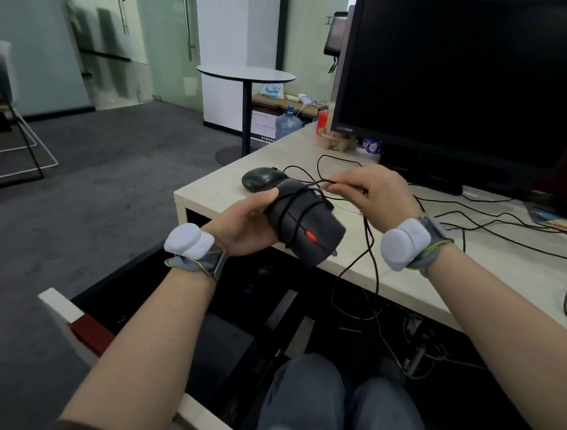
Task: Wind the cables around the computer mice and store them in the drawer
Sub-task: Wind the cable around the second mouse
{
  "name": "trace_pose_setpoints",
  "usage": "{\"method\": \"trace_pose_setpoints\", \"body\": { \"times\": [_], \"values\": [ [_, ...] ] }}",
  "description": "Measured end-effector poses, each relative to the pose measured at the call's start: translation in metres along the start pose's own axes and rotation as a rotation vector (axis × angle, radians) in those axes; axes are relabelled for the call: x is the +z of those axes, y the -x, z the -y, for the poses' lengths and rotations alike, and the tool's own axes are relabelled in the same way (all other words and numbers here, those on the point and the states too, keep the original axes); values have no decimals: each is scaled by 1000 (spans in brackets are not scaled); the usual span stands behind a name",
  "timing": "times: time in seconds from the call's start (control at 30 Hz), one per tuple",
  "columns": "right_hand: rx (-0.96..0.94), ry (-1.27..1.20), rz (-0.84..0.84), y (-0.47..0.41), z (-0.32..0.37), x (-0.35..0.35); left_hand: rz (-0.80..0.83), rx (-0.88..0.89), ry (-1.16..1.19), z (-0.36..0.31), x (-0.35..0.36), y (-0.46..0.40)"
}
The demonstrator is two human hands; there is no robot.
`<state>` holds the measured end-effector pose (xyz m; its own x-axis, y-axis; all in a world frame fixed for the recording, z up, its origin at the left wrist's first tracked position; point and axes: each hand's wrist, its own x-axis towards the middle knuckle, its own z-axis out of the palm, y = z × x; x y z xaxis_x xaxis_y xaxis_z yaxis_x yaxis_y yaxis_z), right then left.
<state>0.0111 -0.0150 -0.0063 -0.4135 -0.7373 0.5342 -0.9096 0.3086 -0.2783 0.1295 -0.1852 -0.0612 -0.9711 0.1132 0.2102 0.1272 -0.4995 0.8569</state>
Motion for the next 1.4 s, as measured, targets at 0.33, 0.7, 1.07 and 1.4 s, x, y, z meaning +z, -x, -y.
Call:
{"method": "trace_pose_setpoints", "body": {
  "times": [0.33, 0.7, 1.07, 1.4],
  "values": [
    [207, 0, 199, 6, 37, 45, -206, 224, 213, 2, 3, -13],
    [-17, 350, 406, 17, 51, 64, -833, 416, -121, 6, -27, -20],
    [-220, 505, -26, -15, 16, 12, -613, 173, -782, 1, -22, -17],
    [-407, 707, 21, -11, -1, 3, -291, -26, -667, 2, -10, -9]
  ]
}}
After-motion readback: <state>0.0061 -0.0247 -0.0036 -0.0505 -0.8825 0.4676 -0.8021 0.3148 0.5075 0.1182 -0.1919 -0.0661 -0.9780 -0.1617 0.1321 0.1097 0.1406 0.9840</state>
